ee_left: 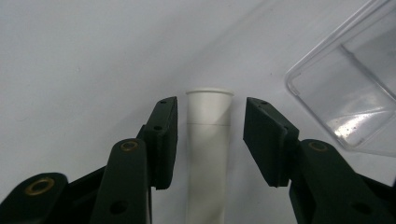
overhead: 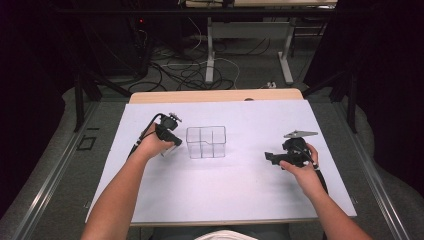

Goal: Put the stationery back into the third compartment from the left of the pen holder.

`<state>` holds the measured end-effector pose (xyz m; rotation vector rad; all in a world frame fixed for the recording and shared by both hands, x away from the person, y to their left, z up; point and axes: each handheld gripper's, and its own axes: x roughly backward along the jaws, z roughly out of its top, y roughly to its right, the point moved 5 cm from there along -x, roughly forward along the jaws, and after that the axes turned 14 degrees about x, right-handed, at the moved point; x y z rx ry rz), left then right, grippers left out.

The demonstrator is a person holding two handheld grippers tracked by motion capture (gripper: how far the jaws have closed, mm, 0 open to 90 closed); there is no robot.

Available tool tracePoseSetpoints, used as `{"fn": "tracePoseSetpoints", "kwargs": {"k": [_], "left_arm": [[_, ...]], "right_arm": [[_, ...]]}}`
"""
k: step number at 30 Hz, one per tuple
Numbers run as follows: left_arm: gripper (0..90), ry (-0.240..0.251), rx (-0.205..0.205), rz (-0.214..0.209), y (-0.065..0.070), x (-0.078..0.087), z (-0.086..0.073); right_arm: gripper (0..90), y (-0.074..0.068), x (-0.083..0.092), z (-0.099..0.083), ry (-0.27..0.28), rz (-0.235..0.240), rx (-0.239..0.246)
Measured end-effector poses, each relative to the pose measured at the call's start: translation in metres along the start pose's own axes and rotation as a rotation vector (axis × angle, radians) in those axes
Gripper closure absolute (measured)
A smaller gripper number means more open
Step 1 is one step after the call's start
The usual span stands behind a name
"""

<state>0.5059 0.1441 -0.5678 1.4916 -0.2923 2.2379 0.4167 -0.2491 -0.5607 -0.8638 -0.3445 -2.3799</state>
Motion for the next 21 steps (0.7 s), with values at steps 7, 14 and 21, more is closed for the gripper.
{"fn": "tracePoseSetpoints", "kwargs": {"k": [7,14,21], "left_arm": [[60.6,-0.038,-0.013,0.015,0.0003,-0.0048,-0.002],[64.6,-0.053,-0.015,0.028,-0.001,-0.0067,-0.0029],[66.5,-0.053,-0.022,0.029,-0.0015,-0.0072,-0.0031]], "right_arm": [[14.5,-0.0005,-0.0006,-0.0004,-0.003,0.001,0.002],[14.6,-0.0003,-0.0001,-0.0002,0.0,0.001,0.0],[14.6,-0.0003,-0.001,-0.0011,-0.005,0.002,0.006]]}}
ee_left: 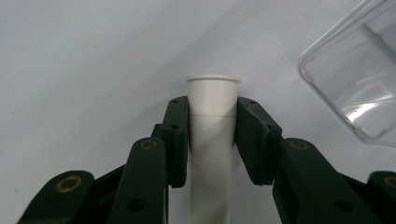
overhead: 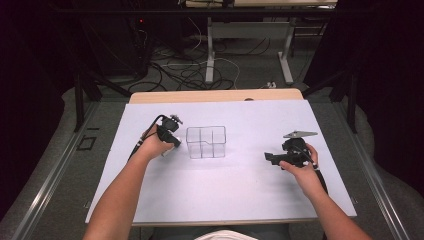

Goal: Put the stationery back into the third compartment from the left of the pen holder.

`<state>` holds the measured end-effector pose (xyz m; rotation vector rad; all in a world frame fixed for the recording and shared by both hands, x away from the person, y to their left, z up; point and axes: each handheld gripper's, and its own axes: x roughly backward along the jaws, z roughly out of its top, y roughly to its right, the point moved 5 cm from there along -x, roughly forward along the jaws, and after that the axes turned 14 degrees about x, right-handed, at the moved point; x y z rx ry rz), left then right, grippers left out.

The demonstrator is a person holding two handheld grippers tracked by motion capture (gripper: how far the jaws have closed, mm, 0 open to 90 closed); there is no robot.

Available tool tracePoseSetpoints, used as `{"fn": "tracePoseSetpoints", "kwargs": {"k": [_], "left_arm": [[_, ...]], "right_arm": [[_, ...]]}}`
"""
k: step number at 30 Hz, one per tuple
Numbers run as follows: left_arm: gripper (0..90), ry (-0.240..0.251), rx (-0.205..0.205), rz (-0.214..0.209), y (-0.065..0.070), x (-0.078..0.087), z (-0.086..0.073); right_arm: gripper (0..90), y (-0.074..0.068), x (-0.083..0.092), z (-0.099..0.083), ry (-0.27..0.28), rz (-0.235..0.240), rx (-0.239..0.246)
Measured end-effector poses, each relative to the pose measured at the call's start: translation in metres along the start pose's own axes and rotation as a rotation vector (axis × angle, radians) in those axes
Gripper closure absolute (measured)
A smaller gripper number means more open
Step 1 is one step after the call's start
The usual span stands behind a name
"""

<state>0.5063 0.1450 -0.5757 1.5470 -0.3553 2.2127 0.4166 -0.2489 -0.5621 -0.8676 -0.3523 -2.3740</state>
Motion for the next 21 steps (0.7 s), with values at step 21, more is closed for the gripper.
{"fn": "tracePoseSetpoints", "kwargs": {"k": [21], "left_arm": [[67.3,0.08,0.119,-0.058,-0.006,0.011,-0.001]], "right_arm": [[14.8,0.001,-0.001,-0.001,-0.003,-0.001,-0.004]]}}
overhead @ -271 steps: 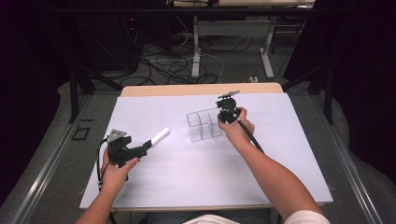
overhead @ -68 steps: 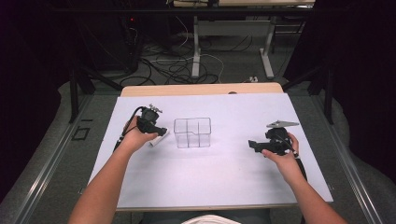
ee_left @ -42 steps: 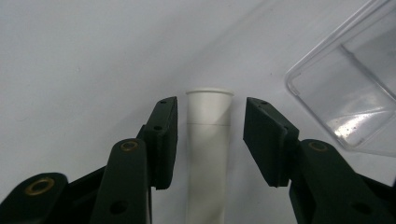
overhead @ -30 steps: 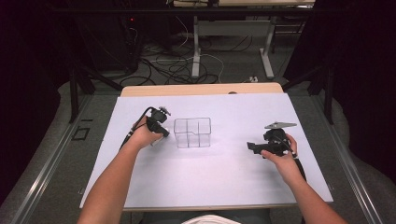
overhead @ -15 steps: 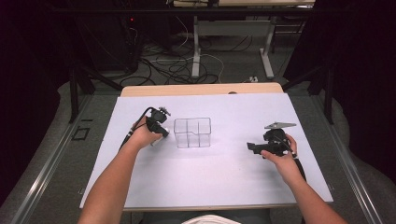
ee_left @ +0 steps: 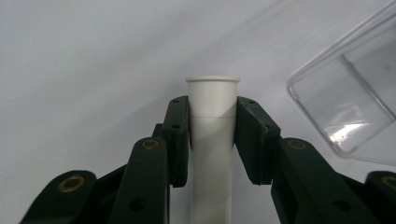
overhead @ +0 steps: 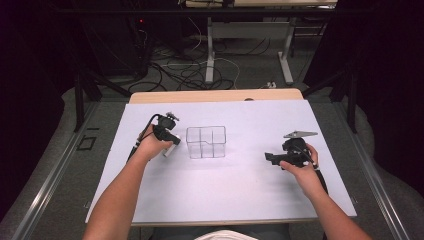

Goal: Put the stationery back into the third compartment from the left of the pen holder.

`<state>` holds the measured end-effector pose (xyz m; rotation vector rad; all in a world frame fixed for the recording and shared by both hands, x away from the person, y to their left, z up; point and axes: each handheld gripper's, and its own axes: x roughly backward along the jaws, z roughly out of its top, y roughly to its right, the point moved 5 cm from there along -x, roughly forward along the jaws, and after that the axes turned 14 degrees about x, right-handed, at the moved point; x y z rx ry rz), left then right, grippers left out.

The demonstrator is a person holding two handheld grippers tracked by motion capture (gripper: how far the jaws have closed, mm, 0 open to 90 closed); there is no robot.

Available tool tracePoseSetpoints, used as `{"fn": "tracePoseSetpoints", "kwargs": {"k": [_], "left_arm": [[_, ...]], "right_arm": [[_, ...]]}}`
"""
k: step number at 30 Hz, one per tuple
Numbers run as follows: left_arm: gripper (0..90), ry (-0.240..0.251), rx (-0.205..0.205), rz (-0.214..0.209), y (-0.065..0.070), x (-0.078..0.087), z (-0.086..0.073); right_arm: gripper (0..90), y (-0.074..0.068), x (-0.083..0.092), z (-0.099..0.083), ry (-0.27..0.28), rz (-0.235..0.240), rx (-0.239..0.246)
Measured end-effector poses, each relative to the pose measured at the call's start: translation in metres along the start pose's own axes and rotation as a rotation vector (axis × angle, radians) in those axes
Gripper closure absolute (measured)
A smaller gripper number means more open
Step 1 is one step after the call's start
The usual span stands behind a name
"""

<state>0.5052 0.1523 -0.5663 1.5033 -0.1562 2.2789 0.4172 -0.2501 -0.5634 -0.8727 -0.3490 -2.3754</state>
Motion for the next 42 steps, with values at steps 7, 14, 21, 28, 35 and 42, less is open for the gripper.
{"fn": "tracePoseSetpoints", "kwargs": {"k": [7,14,21,28,35,42], "left_arm": [[67.4,0.13,0.096,-0.06,-0.007,0.01,0.0],[67.4,0.248,0.132,-0.077,-0.005,0.023,0.005],[67.4,0.405,0.131,-0.078,0.004,0.035,0.014],[67.3,0.534,0.136,-0.108,0.014,0.051,0.023],[67.3,0.618,0.126,-0.147,0.025,0.068,0.03],[67.3,0.663,0.112,-0.181,0.042,0.077,0.037]], "right_arm": [[14.8,0.001,0.0,0.0,0.002,0.002,-0.004],[14.8,0.0,-0.001,0.0,0.0,0.004,-0.006],[14.8,0.0,-0.001,0.0,0.004,0.005,-0.004],[14.8,0.0,-0.001,0.0,0.005,0.005,-0.008],[14.8,0.001,-0.001,0.001,0.006,0.004,-0.009],[14.8,0.001,0.0,0.002,0.012,0.003,-0.013]]}}
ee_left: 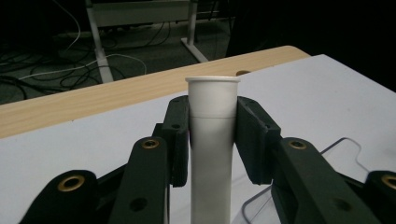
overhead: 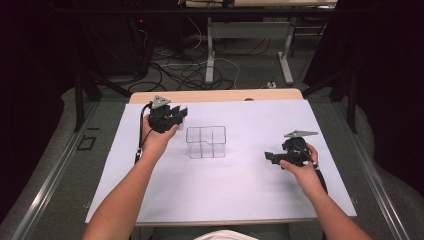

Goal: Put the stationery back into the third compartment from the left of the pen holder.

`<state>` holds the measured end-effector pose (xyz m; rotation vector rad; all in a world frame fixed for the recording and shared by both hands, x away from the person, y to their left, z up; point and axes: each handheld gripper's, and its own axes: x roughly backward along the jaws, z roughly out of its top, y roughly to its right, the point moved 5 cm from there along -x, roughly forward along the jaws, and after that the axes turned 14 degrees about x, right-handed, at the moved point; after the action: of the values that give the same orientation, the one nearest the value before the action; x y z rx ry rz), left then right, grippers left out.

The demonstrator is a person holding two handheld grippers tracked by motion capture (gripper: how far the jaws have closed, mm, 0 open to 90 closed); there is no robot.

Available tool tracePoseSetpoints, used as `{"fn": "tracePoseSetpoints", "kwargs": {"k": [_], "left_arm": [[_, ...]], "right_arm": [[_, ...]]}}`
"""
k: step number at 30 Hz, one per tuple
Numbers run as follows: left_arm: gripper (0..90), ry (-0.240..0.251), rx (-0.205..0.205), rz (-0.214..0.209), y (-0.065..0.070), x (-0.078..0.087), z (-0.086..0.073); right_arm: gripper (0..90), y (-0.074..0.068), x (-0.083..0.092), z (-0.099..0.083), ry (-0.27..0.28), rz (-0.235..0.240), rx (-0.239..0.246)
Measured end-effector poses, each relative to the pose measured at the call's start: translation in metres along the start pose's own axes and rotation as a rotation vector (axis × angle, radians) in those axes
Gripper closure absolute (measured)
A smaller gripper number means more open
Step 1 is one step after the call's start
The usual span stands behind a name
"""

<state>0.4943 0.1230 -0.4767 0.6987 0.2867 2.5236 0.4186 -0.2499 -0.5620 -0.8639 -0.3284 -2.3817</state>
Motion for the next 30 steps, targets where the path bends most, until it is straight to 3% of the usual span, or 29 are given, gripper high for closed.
{"fn": "tracePoseSetpoints", "kwargs": {"k": [10,21,30], "left_arm": [[67.3,0.03,0.002,-0.073,0.033,-0.008,0.003],[67.3,0.025,-0.013,-0.159,0.078,-0.024,-0.011],[67.3,0.01,-0.015,-0.171,0.094,-0.034,-0.021]], "right_arm": [[14.8,0.0,0.001,0.0,0.0,-0.004,0.006],[14.8,0.001,0.001,0.0,0.007,-0.002,0.01],[14.8,0.0,0.0,-0.001,-0.003,-0.001,0.018]]}}
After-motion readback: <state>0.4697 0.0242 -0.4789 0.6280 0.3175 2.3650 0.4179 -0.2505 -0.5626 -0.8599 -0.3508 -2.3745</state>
